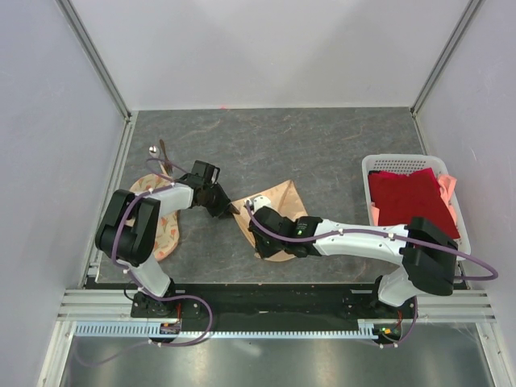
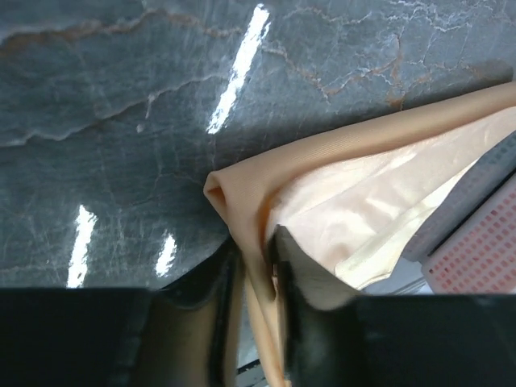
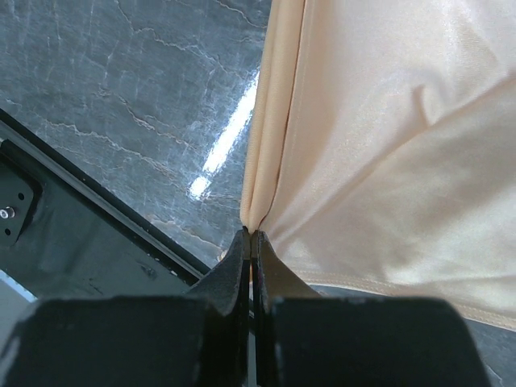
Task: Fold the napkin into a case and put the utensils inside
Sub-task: Pick up the upper triangle-folded napkin from the center of the board, then turn over the upper triangle folded napkin at the center of the board.
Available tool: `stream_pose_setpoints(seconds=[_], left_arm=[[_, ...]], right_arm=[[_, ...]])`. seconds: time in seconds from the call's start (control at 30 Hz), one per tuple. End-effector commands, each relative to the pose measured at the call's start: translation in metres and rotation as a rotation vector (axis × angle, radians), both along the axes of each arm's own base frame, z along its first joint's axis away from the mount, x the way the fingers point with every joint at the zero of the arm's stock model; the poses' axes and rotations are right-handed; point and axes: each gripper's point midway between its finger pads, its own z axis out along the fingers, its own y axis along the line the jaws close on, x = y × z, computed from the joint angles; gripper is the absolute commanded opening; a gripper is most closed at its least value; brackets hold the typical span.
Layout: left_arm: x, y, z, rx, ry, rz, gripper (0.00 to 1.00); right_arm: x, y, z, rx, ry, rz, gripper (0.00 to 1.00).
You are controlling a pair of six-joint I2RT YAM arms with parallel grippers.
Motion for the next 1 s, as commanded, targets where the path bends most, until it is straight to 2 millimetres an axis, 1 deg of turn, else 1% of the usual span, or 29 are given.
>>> stream_pose_setpoints(seconds=[0.0,0.03,0.07,0.1,0.13,0.17,0.2,0.27,0.3,0.33,0.37,0.4,0.43,0.47,0.5,0.53,0.57,0.6,0.63,0.67,0.7,0.73,0.77,0.8,0.83,0.87,0.9,0.93,0.97], left_arm=[[0.030,-0.001,0.012,0.040,-0.094,0.010,0.17],[0.034,0.000,0.018,0.042,-0.115,0.011,0.10],[0.041,-0.002,0.028,0.036,-0.145,0.005,0.08],[0.044,-0.003,0.034,0.040,-0.164,-0.006,0.06],[0.046,-0.003,0.045,0.044,-0.184,-0.015,0.04],[0.054,-0.004,0.060,0.045,-0.227,-0.029,0.03],[0.058,-0.003,0.068,0.051,-0.250,-0.031,0.02],[0.065,0.001,0.096,0.058,-0.304,-0.041,0.02],[0.066,0.004,0.105,0.060,-0.318,-0.041,0.02],[0.069,0.011,0.115,0.066,-0.336,-0.027,0.02],[0.069,0.017,0.134,0.070,-0.374,-0.024,0.02],[0.072,0.030,0.143,0.080,-0.391,0.004,0.02],[0.074,0.039,0.167,0.082,-0.452,0.013,0.02],[0.070,0.048,0.174,0.091,-0.450,0.023,0.02],[0.073,0.064,0.188,0.102,-0.480,0.056,0.02],[0.076,0.072,0.211,0.112,-0.530,0.070,0.02],[0.071,0.084,0.228,0.157,-0.573,0.076,0.02],[0.069,0.093,0.243,0.189,-0.603,0.088,0.02],[0.071,0.100,0.272,0.222,-0.678,0.091,0.02],[0.067,0.107,0.291,0.249,-0.720,0.118,0.02],[0.065,0.108,0.301,0.253,-0.745,0.122,0.02],[0.064,0.108,0.314,0.246,-0.774,0.133,0.02],[0.064,0.106,0.318,0.237,-0.783,0.135,0.02],[0.067,0.095,0.316,0.225,-0.789,0.112,0.02],[0.069,0.087,0.308,0.224,-0.776,0.092,0.02],[0.072,0.080,0.300,0.238,-0.766,0.084,0.02],[0.077,0.058,0.277,0.239,-0.720,0.027,0.02],[0.081,0.046,0.262,0.240,-0.704,0.013,0.02],[0.085,0.036,0.248,0.257,-0.683,0.005,0.02]], right_arm=[[0.003,-0.001,0.011,0.039,-0.027,0.010,0.00],[0.002,-0.001,0.012,0.046,-0.027,0.014,0.00],[0.002,-0.001,0.012,0.043,-0.030,0.019,0.00],[0.002,0.001,0.015,0.050,-0.032,0.026,0.00],[0.002,0.002,0.016,0.050,-0.033,0.034,0.00],[0.001,0.005,0.018,0.056,-0.031,0.050,0.00],[0.002,0.011,0.020,0.061,-0.028,0.061,0.00],[-0.002,0.022,0.022,0.079,-0.007,0.095,0.00],[0.000,0.033,0.027,0.093,-0.010,0.109,0.00],[-0.002,0.040,0.030,0.100,-0.010,0.129,0.00],[-0.003,0.055,0.039,0.126,-0.011,0.153,0.00],[-0.004,0.064,0.046,0.145,-0.017,0.175,0.00],[-0.010,0.074,0.052,0.164,-0.019,0.202,0.00],[-0.015,0.091,0.065,0.206,-0.007,0.242,0.00],[-0.021,0.102,0.075,0.235,-0.005,0.274,0.00],[-0.027,0.113,0.083,0.264,-0.001,0.301,0.00],[-0.031,0.128,0.099,0.313,-0.001,0.334,0.00],[-0.046,0.142,0.114,0.390,0.032,0.394,0.00],[-0.054,0.149,0.124,0.440,0.057,0.425,0.00],[-0.061,0.154,0.131,0.484,0.076,0.452,0.00],[-0.069,0.160,0.144,0.558,0.088,0.499,0.00],[-0.071,0.160,0.146,0.584,0.107,0.495,0.00],[-0.074,0.152,0.134,0.578,0.128,0.493,0.00],[-0.070,0.153,0.139,0.633,0.116,0.495,0.00],[-0.071,0.148,0.134,0.657,0.159,0.483,0.00],[-0.074,0.132,0.106,0.635,0.217,0.462,0.00],[-0.061,0.129,0.109,0.704,0.201,0.447,0.00],[-0.062,0.120,0.100,0.720,0.238,0.450,0.00],[-0.065,0.105,0.079,0.728,0.271,0.426,0.00]])
